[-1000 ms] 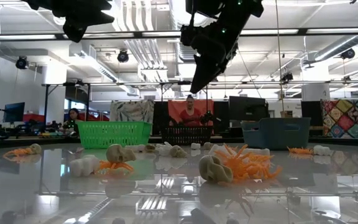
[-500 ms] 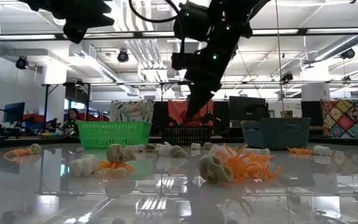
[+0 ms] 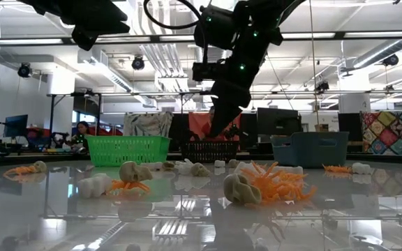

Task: Sort Halloween decoration
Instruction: Put the white skeleton toy into the blue bin

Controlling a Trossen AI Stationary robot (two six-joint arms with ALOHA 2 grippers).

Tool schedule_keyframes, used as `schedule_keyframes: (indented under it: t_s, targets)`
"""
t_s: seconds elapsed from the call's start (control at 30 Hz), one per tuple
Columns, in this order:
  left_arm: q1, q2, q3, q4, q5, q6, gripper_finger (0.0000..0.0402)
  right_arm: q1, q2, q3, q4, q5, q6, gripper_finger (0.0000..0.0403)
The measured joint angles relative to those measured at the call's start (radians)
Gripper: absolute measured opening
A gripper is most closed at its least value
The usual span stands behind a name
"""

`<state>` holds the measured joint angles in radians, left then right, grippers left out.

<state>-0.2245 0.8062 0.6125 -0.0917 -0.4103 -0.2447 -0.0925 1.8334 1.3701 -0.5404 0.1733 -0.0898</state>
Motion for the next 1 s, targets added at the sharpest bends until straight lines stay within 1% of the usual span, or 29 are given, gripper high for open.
schedule_keyframes:
  t_s: [0.13, 0.23, 0.43, 0.57, 0.63, 0.83, 1.0]
  targets:
    - [0.0, 0.0, 0.0, 0.0, 0.0, 0.0, 0.0129, 0.0, 0.018, 0.0, 0.004, -0.001, 0.023, 0.0215]
    - [0.0, 0.0, 0.0, -0.002, -0.001, 0.005, 0.0129, 0.0, 0.031, 0.0, 0.004, -0.001, 0.048, 0.0222]
    - [0.0, 0.0, 0.0, -0.006, -0.003, 0.011, 0.0129, -0.003, 0.043, -0.004, -0.001, -0.001, 0.08, 0.0224]
    - [0.0, 0.0, 0.0, -0.006, -0.003, 0.011, 0.0129, -0.007, 0.042, -0.011, 0.004, -0.04, 0.097, 0.0224]
    - [0.0, 0.0, 0.0, -0.007, -0.003, 0.011, 0.0129, -0.008, 0.042, -0.021, 0.005, -0.043, 0.1, 0.0224]
    - [0.0, 0.0, 0.0, -0.011, -0.003, 0.022, 0.0129, -0.011, 0.042, -0.073, 0.073, -0.043, 0.101, 0.0224]
    - [0.0, 0.0, 0.0, -0.014, -0.003, 0.023, 0.0129, -0.02, 0.042, -0.081, 0.112, -0.043, 0.113, 0.0224]
